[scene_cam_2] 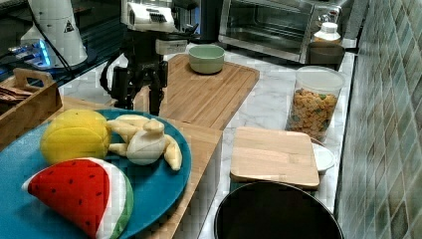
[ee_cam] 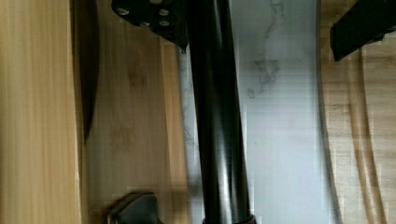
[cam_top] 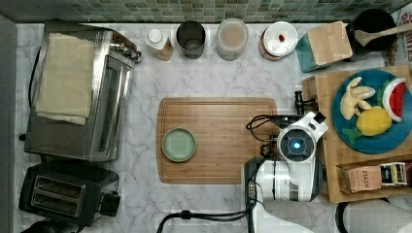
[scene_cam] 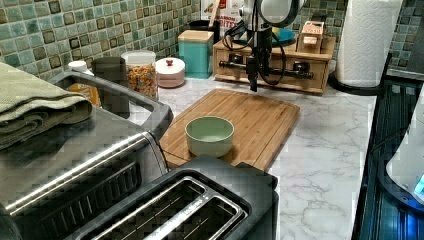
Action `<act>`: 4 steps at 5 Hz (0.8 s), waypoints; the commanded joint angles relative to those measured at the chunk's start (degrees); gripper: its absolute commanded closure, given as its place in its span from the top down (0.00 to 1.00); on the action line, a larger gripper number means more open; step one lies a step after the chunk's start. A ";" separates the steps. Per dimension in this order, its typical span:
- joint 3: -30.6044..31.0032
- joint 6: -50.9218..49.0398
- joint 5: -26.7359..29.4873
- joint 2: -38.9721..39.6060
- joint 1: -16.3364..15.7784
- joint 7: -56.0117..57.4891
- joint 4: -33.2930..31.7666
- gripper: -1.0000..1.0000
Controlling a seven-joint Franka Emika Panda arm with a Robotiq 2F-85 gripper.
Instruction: Open the drawer.
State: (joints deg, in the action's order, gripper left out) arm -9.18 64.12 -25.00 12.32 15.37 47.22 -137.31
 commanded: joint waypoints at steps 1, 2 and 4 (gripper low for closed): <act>7.72 -1.15 9.78 -3.27 -2.55 3.78 -3.84 1.00; 10.29 -1.71 9.81 -2.58 -6.01 -3.43 -4.32 1.00; 13.54 4.23 8.56 0.47 -13.36 -15.82 -6.66 1.00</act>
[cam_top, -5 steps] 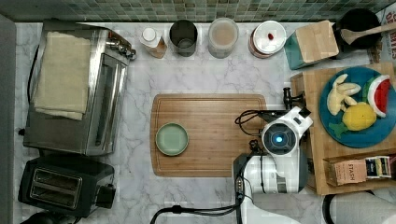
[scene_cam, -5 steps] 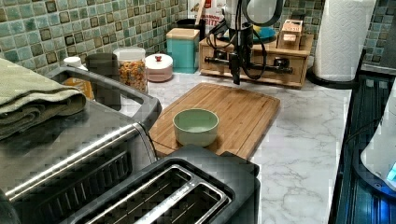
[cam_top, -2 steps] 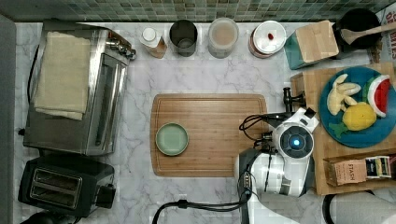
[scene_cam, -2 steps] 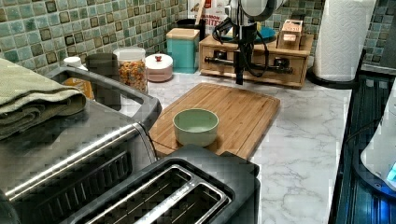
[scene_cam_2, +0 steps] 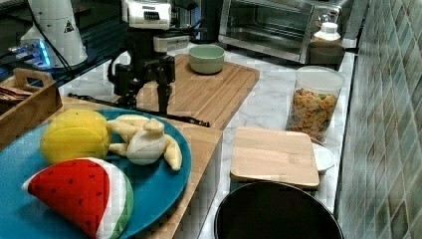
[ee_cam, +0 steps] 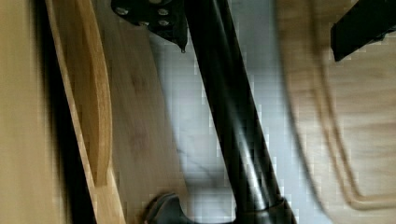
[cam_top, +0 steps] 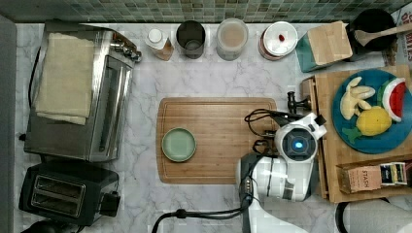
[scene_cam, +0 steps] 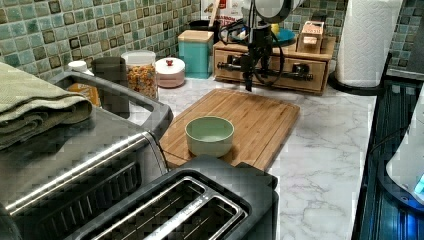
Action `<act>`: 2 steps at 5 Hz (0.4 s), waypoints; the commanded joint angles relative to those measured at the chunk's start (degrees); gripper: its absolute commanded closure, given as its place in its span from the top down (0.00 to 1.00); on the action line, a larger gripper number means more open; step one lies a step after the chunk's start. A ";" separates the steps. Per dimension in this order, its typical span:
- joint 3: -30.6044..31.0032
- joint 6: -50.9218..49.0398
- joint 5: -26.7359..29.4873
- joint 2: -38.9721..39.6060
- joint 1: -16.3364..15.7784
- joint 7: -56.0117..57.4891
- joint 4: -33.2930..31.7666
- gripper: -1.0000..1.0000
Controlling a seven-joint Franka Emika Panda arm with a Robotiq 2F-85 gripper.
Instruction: Open the drawer.
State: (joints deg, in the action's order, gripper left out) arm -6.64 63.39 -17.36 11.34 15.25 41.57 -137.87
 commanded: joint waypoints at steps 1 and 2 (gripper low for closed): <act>12.17 3.25 0.02 0.12 -16.89 -14.21 -6.79 1.00; 14.44 2.54 1.62 -2.62 -17.36 -13.53 -8.68 1.00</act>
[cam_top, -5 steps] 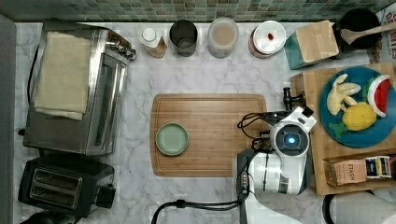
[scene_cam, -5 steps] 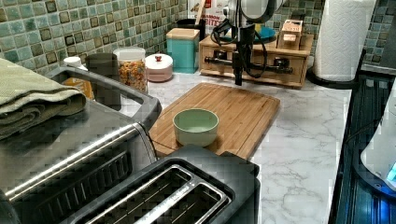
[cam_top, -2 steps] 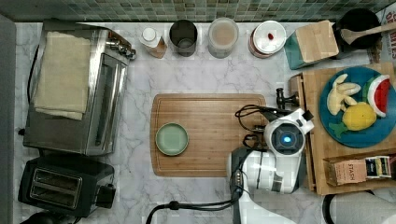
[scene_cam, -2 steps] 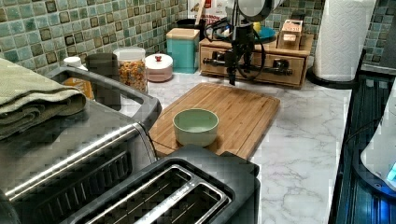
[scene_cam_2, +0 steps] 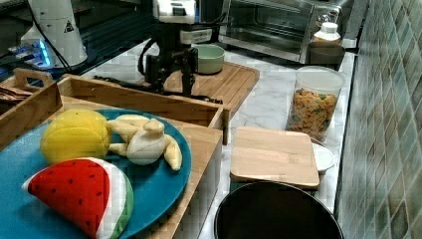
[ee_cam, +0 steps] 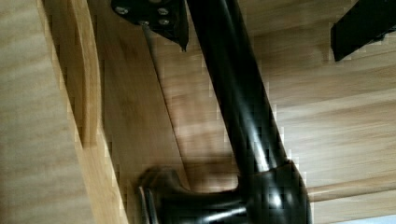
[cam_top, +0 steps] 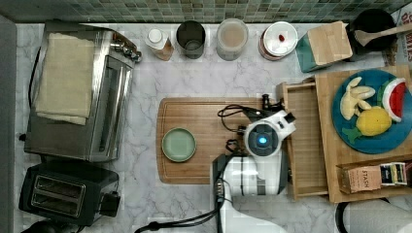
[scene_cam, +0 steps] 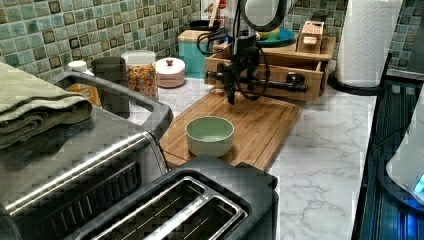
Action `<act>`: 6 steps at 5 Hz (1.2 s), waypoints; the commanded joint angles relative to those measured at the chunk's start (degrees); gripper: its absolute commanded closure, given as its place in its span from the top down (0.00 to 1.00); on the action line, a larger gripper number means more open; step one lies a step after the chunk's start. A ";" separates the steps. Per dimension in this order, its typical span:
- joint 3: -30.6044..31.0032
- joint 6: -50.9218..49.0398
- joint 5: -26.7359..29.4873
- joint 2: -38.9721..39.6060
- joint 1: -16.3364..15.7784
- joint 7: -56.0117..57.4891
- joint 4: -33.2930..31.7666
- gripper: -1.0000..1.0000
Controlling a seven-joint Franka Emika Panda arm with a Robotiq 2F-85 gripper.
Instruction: Open the drawer.
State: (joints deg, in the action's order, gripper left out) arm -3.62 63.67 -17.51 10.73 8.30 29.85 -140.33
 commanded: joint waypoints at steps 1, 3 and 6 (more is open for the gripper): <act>13.12 -2.76 2.23 -5.43 -11.26 -3.93 -6.64 1.00; 13.75 -2.78 2.12 -5.42 -10.61 -4.01 -6.65 1.00; 14.07 -2.80 2.06 -5.42 -10.30 -4.04 -6.66 1.00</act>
